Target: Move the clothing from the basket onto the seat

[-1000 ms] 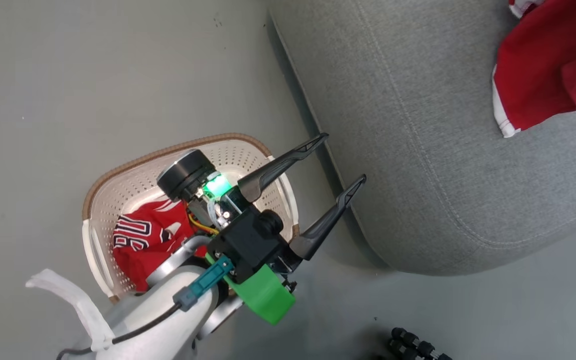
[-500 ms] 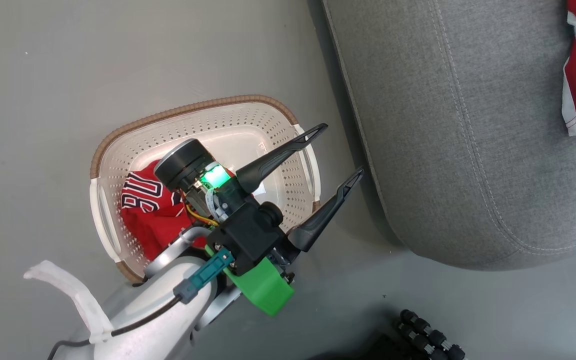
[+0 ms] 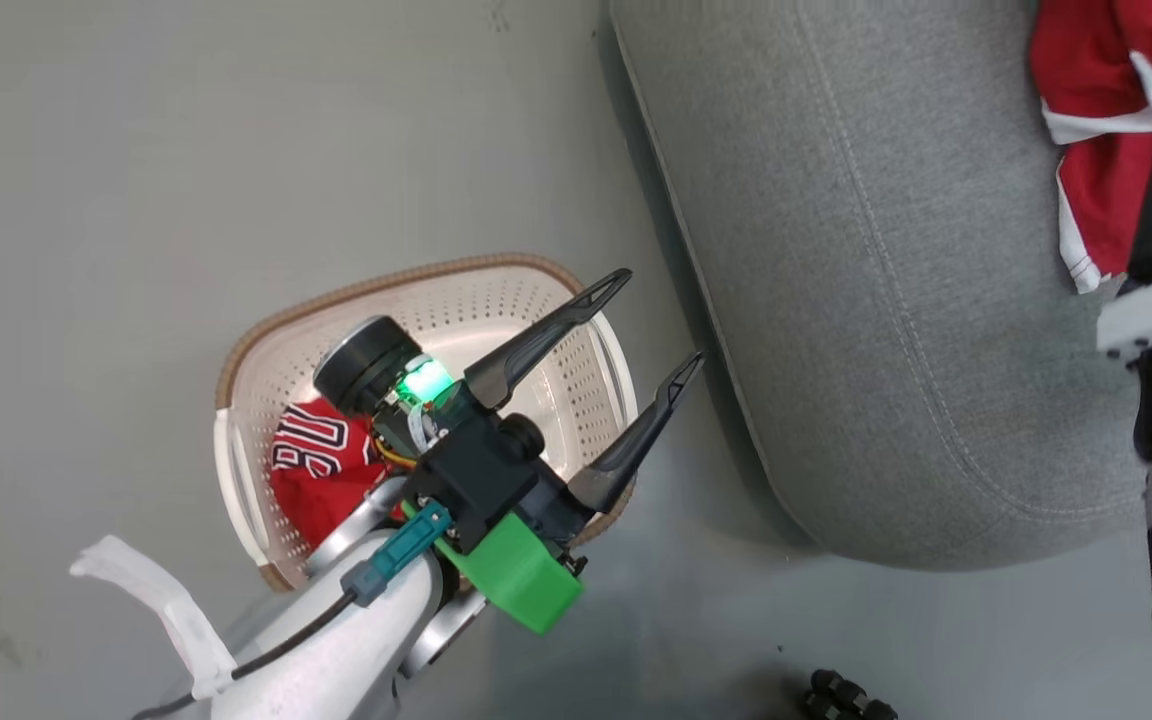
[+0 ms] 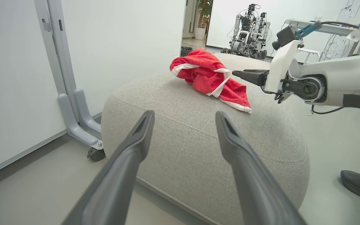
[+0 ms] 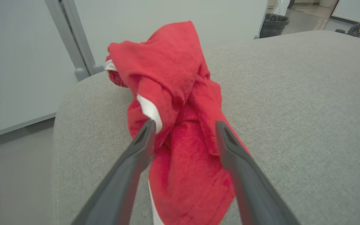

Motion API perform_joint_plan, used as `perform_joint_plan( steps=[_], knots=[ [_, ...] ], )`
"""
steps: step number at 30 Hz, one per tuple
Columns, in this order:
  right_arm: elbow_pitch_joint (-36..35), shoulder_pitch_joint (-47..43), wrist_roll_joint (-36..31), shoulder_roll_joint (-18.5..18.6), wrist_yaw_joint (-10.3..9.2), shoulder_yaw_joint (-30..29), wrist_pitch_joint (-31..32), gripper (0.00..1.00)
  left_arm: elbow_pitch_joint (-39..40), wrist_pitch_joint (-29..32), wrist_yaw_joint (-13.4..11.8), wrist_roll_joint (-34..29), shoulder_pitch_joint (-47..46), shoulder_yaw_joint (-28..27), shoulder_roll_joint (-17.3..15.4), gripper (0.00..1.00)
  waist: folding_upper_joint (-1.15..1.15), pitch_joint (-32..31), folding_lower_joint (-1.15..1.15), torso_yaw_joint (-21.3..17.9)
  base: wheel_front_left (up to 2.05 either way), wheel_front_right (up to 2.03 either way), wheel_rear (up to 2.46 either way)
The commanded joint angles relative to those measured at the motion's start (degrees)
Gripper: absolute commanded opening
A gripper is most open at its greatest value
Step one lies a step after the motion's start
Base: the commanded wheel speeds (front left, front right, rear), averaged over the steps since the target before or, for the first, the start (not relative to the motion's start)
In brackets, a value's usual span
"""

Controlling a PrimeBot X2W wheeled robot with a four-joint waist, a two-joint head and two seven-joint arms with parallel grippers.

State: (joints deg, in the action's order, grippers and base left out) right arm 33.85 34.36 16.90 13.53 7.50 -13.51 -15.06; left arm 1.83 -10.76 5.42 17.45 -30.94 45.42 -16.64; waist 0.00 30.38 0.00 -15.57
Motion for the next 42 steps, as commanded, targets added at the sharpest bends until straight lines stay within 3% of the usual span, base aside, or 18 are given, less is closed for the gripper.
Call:
perform_joint_plan(
  steps=[1,12,25,33,42],
  knots=[
    [-2.5,-2.4,-1.1,-0.7,-0.02,-0.8,-0.1,1.0,-0.6,-0.7,-0.6,0.5,1.4,-0.3,0.3,1.0,0.0,-4.8,0.0,1.4,0.0,0.0,0.0],
    [-21.8,-18.2,-7.1,-8.6,-0.02,1.6,-0.2,1.0,-4.6,-3.8,-5.1,3.6,7.1,-4.2,1.8,1.0,0.0,-13.8,0.0,6.6,0.0,0.0,0.0],
    [-29.9,-25.7,-8.1,-10.4,-0.02,10.5,3.4,1.0,-6.0,-4.4,-10.2,4.2,13.9,-16.2,2.8,1.0,0.0,-19.7,0.0,15.0,0.0,0.0,0.0],
    [-33.0,-29.3,-9.3,-10.6,-0.02,12.9,6.1,1.0,-7.4,-4.5,-10.5,3.2,20.0,-25.8,3.0,1.0,0.0,-23.2,0.0,18.9,0.0,0.0,0.0],
    [-35.1,-34.1,-8.5,-10.6,-0.02,13.5,8.5,1.0,-9.5,-4.5,-9.1,1.5,27.0,-32.9,4.3,1.0,0.0,-27.1,0.0,19.0,0.0,0.0,0.0]
  ],
)
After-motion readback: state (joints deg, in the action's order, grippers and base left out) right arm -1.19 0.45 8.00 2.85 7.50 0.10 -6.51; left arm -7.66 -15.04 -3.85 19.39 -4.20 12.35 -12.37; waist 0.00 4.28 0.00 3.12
